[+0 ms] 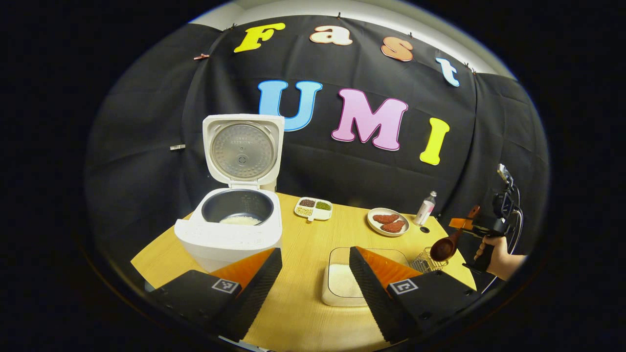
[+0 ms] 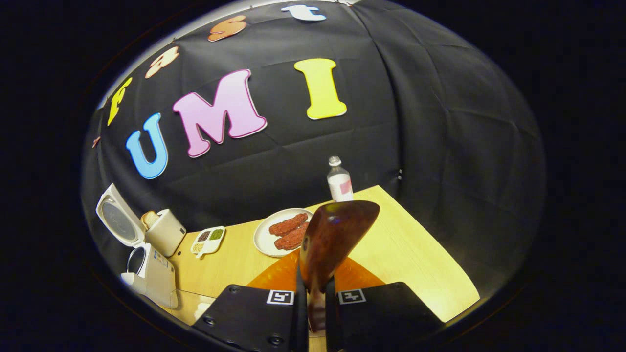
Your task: Close the left gripper, press the button to open the rice cooker; take a wooden spoon from the chopstick holder with the right hand, scoop a spoonful of rice and pour it into the rice cooker, then put the wooden spoon back into the chopstick holder.
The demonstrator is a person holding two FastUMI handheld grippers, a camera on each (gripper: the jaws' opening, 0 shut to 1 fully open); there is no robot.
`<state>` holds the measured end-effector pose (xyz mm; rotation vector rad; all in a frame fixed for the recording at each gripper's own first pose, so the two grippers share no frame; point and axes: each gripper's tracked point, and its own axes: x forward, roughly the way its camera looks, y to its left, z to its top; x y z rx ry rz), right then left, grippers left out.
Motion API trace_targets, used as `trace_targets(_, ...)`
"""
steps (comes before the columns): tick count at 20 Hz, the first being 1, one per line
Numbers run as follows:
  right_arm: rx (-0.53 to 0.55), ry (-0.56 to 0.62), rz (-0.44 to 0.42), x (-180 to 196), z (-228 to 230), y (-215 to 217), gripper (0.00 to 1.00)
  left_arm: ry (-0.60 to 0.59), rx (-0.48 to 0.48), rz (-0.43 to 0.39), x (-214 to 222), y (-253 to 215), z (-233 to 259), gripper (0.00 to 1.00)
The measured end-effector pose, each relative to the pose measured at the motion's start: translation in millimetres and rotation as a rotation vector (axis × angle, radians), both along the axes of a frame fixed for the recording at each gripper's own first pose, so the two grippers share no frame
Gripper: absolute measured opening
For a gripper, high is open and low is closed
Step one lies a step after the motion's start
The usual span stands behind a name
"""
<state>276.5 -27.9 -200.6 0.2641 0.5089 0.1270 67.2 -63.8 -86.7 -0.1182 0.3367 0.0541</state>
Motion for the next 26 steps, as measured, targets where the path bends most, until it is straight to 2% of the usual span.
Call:
trace_targets(5,0.024,0.108,-0.029,-7,-39,1,0.18,0.008,-0.037,0.044,-1,5,-1,0.96)
trace_targets(11,0.017,0.178,-0.061,-22,-63,5,0.21,0.012,-0.067,0.145,-15,50,-1,0.96)
trace_targets(12,0.025,0.184,-0.070,-27,-64,4,0.14,0.007,-0.060,0.168,-18,61,2,0.96)
trace_targets(14,0.022,0.185,-0.096,-32,-59,-3,0.39,-0.024,-0.031,0.211,-23,87,14,0.96)
trace_targets(17,0.007,0.180,-0.137,-39,-53,-15,1.00,-0.070,0.016,0.252,-25,123,36,0.96)
trace_targets(20,-0.060,0.147,-0.175,-58,-32,-31,0.99,-0.114,0.105,0.299,-25,156,62,0.96)
trace_targets(22,-0.116,0.114,-0.186,-71,-18,-39,0.99,-0.152,0.170,0.292,-16,169,85,0.95)
trace_targets(26,-0.185,0.050,-0.186,-104,11,-48,0.99,-0.203,0.184,0.254,20,186,134,0.95)
